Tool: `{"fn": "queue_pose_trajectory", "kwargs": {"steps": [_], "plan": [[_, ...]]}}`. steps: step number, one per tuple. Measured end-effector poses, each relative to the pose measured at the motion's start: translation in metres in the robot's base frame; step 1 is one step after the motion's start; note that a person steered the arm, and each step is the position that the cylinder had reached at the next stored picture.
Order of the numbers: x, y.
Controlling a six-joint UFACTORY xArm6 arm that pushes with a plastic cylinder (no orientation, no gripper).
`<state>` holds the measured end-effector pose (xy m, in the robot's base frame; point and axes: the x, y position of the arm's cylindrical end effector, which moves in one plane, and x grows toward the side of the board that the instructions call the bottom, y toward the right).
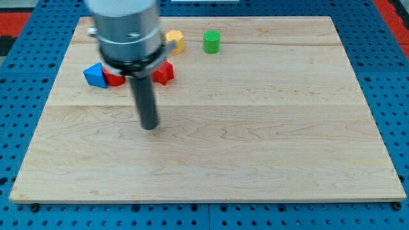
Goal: Push the blue triangle below to the center of the board
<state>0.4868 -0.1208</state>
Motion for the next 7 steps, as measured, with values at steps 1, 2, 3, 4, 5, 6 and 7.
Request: {"fn": "queue_pose_trajectory", "kwargs": {"steps": [1, 2, 3, 4, 5, 6, 7], "plan": [[-0.018, -0.052], [-0.045, -0.117], [-0.069, -0.174], [-0.092, -0.183], [-0.126, -0.174], [-0.139, -0.153], [-0.107, -0.101]]}}
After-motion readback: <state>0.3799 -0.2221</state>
